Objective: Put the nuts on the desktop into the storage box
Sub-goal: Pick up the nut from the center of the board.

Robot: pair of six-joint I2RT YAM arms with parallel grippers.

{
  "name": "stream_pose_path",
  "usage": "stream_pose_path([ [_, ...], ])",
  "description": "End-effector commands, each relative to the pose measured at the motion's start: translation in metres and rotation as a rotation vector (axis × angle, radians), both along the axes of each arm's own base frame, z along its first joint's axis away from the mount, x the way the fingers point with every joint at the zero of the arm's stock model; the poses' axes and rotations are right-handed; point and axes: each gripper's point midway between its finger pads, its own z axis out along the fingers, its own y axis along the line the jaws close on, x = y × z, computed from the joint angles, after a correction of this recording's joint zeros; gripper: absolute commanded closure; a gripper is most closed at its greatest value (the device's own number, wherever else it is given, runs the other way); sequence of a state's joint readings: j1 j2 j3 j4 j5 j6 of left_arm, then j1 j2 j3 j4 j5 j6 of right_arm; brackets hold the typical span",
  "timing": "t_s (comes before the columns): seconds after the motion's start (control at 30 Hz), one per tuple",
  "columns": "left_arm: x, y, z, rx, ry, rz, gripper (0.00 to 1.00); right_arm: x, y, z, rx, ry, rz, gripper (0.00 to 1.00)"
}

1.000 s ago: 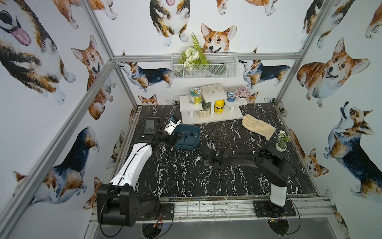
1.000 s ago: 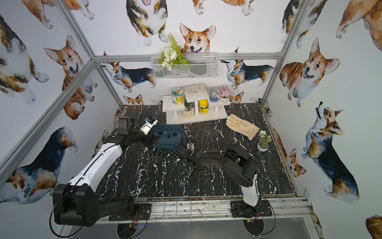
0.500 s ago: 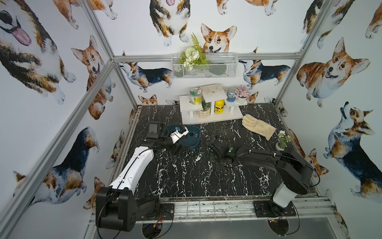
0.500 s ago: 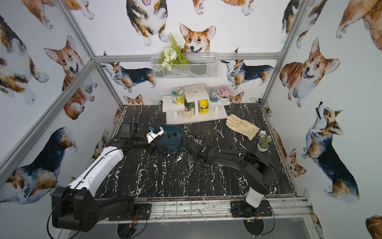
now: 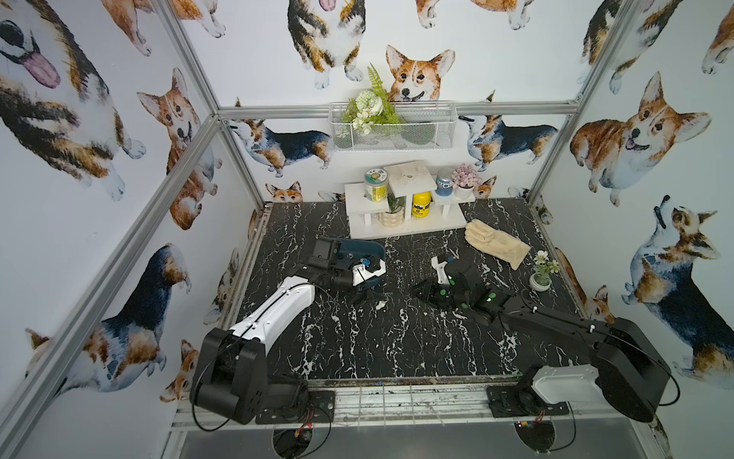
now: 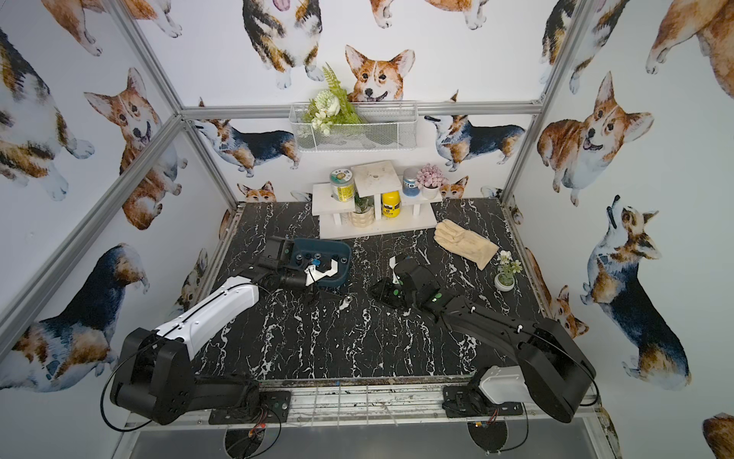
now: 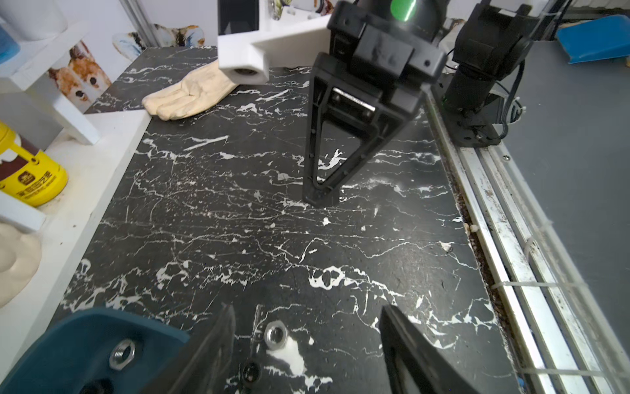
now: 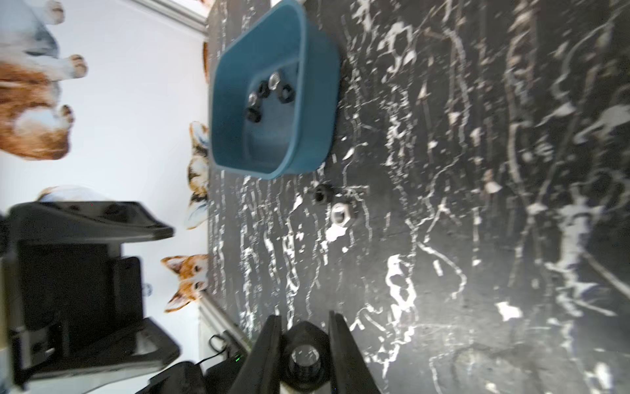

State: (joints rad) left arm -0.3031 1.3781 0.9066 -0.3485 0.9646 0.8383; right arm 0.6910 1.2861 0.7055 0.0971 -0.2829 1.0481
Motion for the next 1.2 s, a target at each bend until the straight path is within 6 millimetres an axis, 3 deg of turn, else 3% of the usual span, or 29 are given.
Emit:
stream_pose_path([
  [0.0, -0.001, -0.013, 0.009, -0.064, -0.052, -0.057, 0.27, -0.007, 0.021, 0.037, 0.188, -0.037, 0.089, 0.82],
  [0.37, -0.006, -0.034, 0.006, -0.102, -0.042, -0.095, 0.34, -0.017, 0.033, 0.061, 0.371, -0.043, 0.152, 0.83],
  [1.17, -0.016, -0.047, 0.015, -0.149, 0.053, -0.123, 0.56, -0.011, 0.033, 0.055, 0.388, -0.033, 0.115, 0.88],
])
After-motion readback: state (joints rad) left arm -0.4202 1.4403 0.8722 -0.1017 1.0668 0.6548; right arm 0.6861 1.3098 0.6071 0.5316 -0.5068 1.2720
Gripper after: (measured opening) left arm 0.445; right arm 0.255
